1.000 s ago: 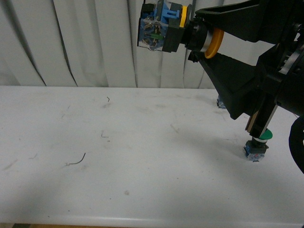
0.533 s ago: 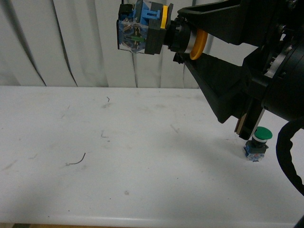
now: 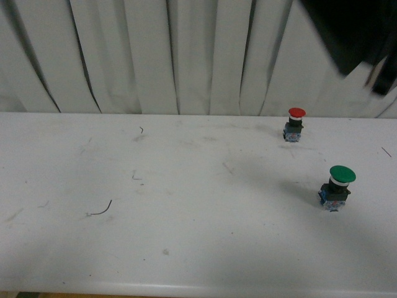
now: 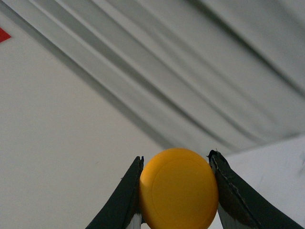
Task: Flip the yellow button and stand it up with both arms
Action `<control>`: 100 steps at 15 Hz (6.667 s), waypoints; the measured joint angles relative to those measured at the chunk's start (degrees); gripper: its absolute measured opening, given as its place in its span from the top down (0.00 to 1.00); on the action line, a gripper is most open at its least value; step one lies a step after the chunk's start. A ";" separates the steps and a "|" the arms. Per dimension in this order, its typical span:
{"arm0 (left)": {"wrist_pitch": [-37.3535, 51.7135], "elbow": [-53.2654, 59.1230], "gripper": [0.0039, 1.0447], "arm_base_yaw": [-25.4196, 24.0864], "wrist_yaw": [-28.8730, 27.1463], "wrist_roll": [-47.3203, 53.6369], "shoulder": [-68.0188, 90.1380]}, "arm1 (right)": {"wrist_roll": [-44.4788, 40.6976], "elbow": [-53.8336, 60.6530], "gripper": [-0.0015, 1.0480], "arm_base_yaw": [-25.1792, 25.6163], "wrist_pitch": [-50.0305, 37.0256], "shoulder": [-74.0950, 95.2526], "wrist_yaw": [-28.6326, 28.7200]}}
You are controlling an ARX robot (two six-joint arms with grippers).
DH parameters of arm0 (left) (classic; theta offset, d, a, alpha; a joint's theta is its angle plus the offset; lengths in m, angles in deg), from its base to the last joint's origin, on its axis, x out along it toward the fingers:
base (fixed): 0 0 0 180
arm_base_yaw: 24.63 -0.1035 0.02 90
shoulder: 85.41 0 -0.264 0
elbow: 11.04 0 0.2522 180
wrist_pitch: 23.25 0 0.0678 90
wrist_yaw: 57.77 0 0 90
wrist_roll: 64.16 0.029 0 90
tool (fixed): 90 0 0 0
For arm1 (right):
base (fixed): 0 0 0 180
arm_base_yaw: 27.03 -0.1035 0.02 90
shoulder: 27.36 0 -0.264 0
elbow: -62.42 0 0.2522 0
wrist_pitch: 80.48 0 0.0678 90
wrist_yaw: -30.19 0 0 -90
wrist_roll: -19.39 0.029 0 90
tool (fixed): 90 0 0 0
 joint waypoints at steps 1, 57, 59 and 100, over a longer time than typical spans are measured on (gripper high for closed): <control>0.00 0.00 0.18 0.00 0.00 0.00 0.00 | -7.72 -1.81 0.65 2.49 -0.11 -1.07 -2.34; 0.00 0.00 0.06 0.00 -0.02 0.04 0.00 | -47.17 -29.90 0.06 19.87 41.31 21.68 -22.05; 0.00 0.00 0.06 0.00 0.00 0.04 0.00 | -49.20 -18.23 0.13 23.17 31.26 8.61 -15.89; 0.02 0.00 0.06 0.00 -0.02 0.04 0.00 | -57.92 30.62 0.47 23.30 73.64 -86.55 -14.82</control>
